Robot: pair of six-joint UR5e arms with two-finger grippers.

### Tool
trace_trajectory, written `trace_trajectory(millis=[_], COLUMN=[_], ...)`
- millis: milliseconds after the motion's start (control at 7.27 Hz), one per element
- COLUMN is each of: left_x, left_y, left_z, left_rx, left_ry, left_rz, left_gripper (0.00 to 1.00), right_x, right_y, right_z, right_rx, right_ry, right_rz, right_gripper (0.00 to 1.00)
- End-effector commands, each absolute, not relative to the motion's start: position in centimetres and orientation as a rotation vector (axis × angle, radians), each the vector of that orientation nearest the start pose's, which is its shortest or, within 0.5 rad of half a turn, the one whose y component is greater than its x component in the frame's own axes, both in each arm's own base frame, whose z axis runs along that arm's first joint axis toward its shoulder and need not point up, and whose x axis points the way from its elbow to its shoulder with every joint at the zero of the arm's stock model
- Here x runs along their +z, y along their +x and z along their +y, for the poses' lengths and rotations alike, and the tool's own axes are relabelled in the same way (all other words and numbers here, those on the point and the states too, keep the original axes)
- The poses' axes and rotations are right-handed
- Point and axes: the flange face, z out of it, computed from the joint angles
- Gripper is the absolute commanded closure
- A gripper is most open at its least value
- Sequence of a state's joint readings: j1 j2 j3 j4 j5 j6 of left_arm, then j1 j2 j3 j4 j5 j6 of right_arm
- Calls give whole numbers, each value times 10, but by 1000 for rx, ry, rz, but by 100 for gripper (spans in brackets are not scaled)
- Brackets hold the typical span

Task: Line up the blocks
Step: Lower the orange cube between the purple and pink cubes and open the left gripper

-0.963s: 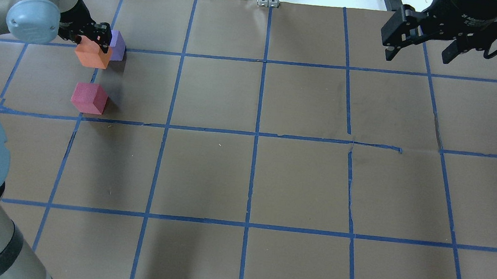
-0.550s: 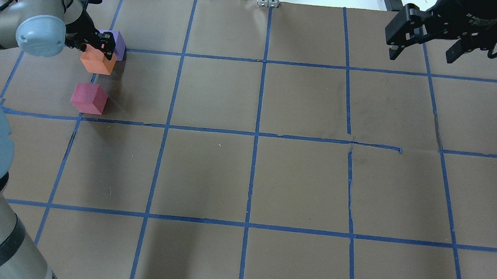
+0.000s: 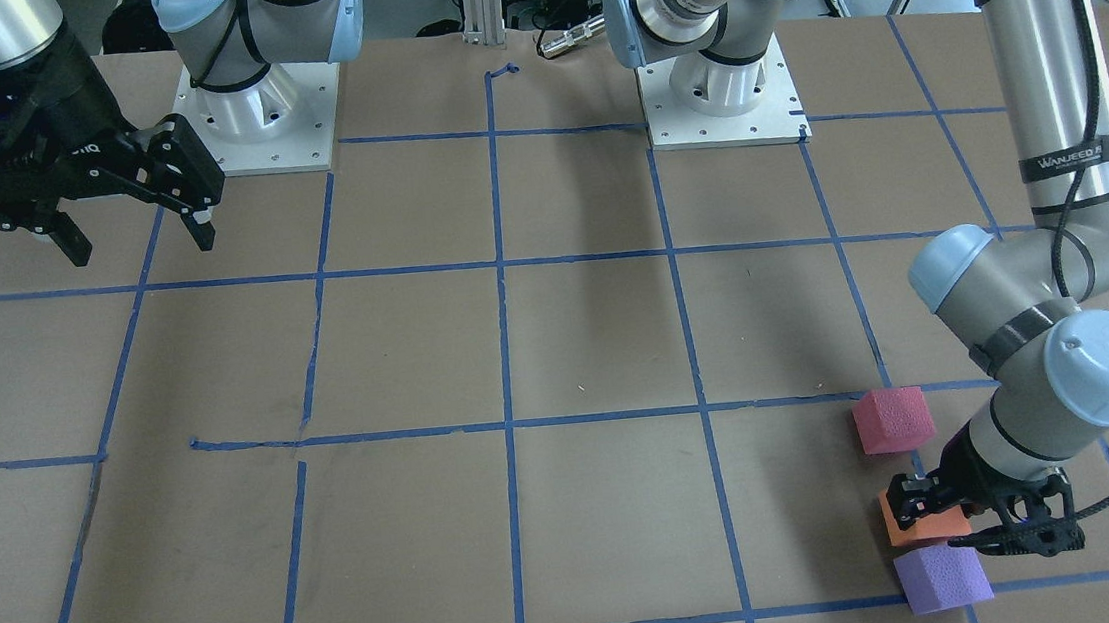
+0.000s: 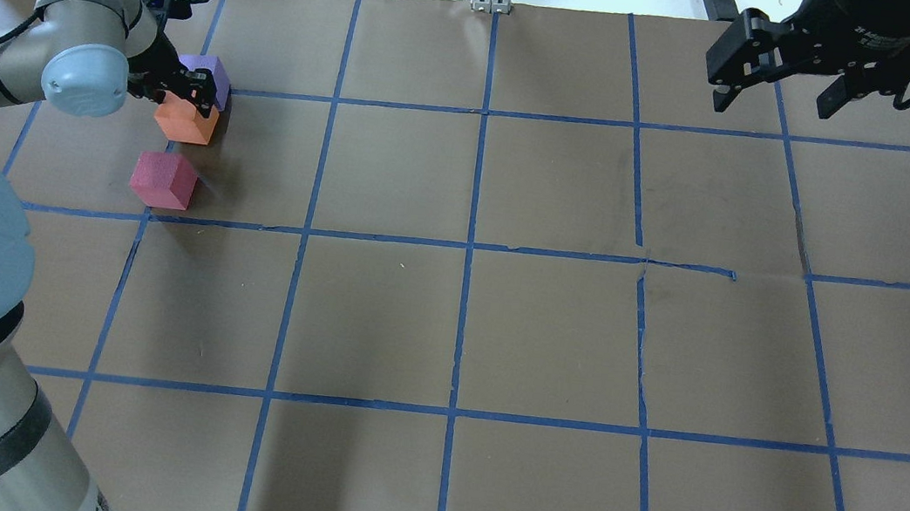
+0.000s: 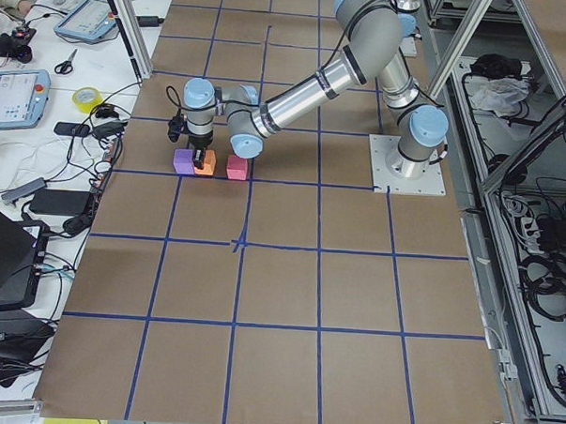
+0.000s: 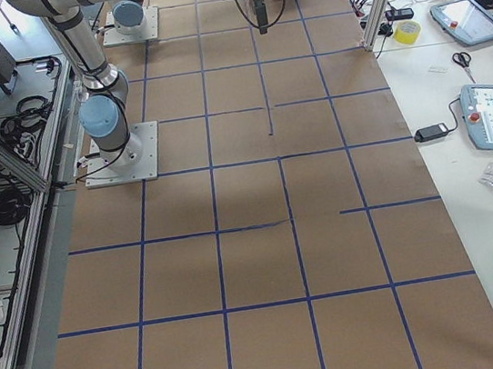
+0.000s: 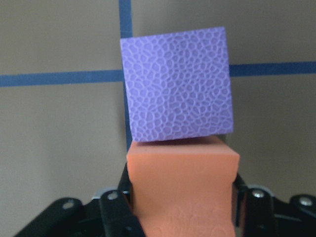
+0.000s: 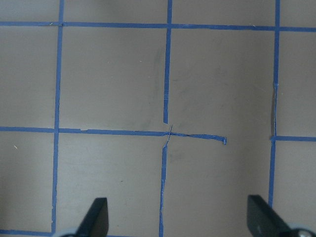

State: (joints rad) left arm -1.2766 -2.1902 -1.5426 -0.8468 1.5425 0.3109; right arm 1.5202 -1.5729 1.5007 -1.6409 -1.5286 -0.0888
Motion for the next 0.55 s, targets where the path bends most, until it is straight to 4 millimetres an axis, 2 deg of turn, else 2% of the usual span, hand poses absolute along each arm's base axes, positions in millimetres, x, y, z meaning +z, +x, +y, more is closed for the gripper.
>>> trace_trajectory(millis=[0,138,413], left_x=[197,209,223], left_y=[67,70,75], left_z=[-686,-686,-683], left_rx=[-225,-224,-204], left_ry=[2,8,-6], left_rz=[3109,3078,3039], left_gripper=[32,0,0], right_x=[530,530,526], right_y=[112,113,112], right_z=[-509,-509,-508], right_rx=[-218,-221,-209], right_ry=[-62,-64,-64], right_rz=[3102,3101,3102], right_gripper=[0,0,0])
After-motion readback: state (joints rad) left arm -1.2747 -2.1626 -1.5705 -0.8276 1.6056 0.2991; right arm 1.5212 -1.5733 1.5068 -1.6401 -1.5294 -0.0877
